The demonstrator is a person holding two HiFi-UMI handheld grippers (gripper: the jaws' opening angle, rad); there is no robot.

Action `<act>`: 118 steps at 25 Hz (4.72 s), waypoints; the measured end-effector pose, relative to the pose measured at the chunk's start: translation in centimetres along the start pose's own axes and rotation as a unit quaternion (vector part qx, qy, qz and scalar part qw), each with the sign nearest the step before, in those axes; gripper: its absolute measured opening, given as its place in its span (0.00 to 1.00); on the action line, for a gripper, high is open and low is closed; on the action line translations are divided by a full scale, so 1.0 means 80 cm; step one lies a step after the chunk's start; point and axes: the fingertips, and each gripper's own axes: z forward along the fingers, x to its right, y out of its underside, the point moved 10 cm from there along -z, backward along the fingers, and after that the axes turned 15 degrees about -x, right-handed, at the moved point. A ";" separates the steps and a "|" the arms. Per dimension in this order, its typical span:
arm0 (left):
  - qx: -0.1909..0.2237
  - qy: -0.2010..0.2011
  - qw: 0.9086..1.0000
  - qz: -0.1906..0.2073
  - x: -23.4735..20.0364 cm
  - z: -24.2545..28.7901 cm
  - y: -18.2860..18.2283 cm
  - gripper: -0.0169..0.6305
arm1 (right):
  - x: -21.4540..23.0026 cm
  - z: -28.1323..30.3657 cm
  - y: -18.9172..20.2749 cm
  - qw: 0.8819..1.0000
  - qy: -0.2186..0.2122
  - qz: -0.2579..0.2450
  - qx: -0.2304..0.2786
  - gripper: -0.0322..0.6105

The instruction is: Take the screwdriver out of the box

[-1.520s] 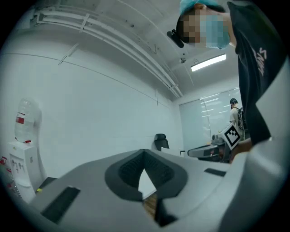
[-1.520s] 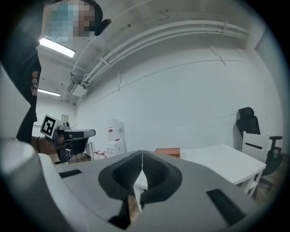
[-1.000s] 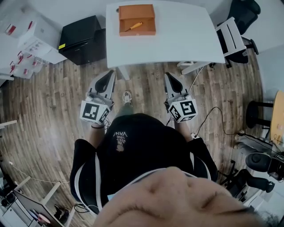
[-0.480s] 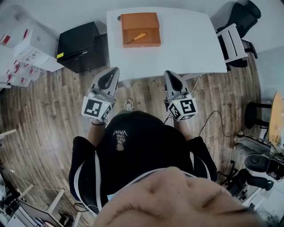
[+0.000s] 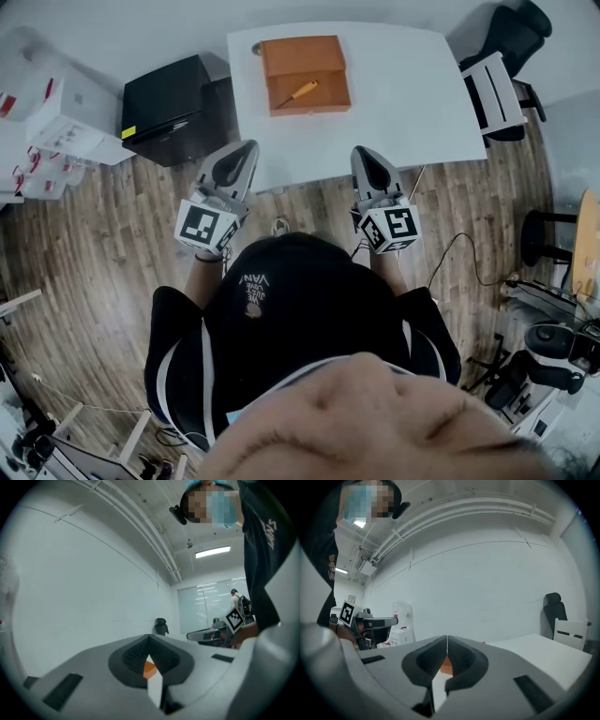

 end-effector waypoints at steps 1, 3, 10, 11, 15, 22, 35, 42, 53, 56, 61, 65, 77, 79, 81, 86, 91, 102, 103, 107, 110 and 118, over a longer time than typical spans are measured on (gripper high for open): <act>-0.001 0.001 1.000 0.002 -0.006 0.003 -0.001 0.05 | 0.000 0.005 -0.001 1.000 0.001 0.001 0.000 0.07; -0.003 0.004 1.000 0.000 -0.015 0.008 -0.003 0.05 | 0.000 0.011 -0.004 1.000 0.003 0.002 0.000 0.07; -0.015 0.012 1.000 -0.019 -0.028 0.031 0.003 0.05 | 0.018 0.034 -0.010 1.000 0.001 0.006 -0.009 0.07; -0.016 0.011 1.000 -0.021 -0.030 0.036 0.003 0.05 | 0.022 0.038 -0.012 1.000 -0.001 0.006 -0.010 0.07; -0.017 0.002 1.000 -0.021 -0.043 0.054 0.005 0.05 | 0.035 0.059 -0.023 1.000 -0.011 -0.002 -0.005 0.07; -0.019 -0.004 1.000 -0.023 -0.058 0.095 -0.007 0.05 | 0.061 0.088 -0.044 1.000 -0.028 -0.011 0.004 0.07; -0.037 -0.001 0.999 -0.016 -0.078 0.171 -0.022 0.05 | 0.115 0.126 -0.053 0.999 -0.040 0.002 -0.004 0.07; -0.033 -0.009 0.999 -0.021 -0.097 0.206 -0.034 0.05 | 0.135 0.144 -0.058 0.999 -0.048 0.004 -0.005 0.07; -0.071 0.004 0.997 -0.036 -0.120 0.280 -0.021 0.05 | 0.171 0.169 -0.061 0.999 -0.050 0.016 -0.014 0.07; -0.070 0.012 0.997 -0.042 -0.124 0.294 -0.017 0.05 | 0.179 0.176 -0.060 0.998 -0.049 0.020 -0.018 0.07; -0.086 0.012 0.995 -0.041 -0.133 0.312 -0.010 0.05 | 0.188 0.187 -0.059 0.998 -0.052 0.023 -0.024 0.07; -0.106 0.014 0.993 -0.040 -0.137 0.325 0.003 0.05 | 0.191 0.194 -0.057 0.998 -0.055 0.025 -0.026 0.07; -0.188 0.030 0.981 -0.030 -0.136 0.367 0.034 0.05 | 0.206 0.203 -0.055 0.997 -0.063 0.031 -0.027 0.07; -0.209 0.037 0.977 -0.024 -0.136 0.375 0.040 0.05 | 0.207 0.205 -0.055 0.997 -0.064 0.032 -0.027 0.07; -0.233 0.046 0.971 -0.018 -0.135 0.383 0.046 0.05 | 0.209 0.206 -0.054 0.997 -0.065 0.034 -0.027 0.07; -0.293 0.073 0.953 0.004 -0.129 0.401 0.061 0.05 | 0.213 0.207 -0.051 0.997 -0.065 0.036 -0.030 0.07; -0.346 0.093 0.933 0.022 -0.126 0.415 0.075 0.05 | 0.215 0.210 -0.050 0.997 -0.065 0.036 -0.029 0.07; -0.441 0.112 0.890 0.037 -0.129 0.431 0.091 0.05 | 0.219 0.210 -0.053 0.997 -0.062 0.038 -0.025 0.07; -0.448 0.114 0.886 0.039 -0.128 0.432 0.092 0.05 | 0.219 0.210 -0.053 0.997 -0.062 0.037 -0.024 0.07; -0.474 0.118 0.872 0.041 -0.127 0.438 0.097 0.05 | 0.219 0.209 -0.053 0.997 -0.064 0.039 -0.023 0.07; -0.482 0.122 0.867 0.039 -0.126 0.441 0.100 0.05 | 0.219 0.209 -0.052 0.997 -0.065 0.039 -0.022 0.07; -0.522 0.131 0.841 0.058 -0.124 0.445 0.106 0.05 | 0.219 0.209 -0.052 0.997 -0.065 0.041 -0.019 0.07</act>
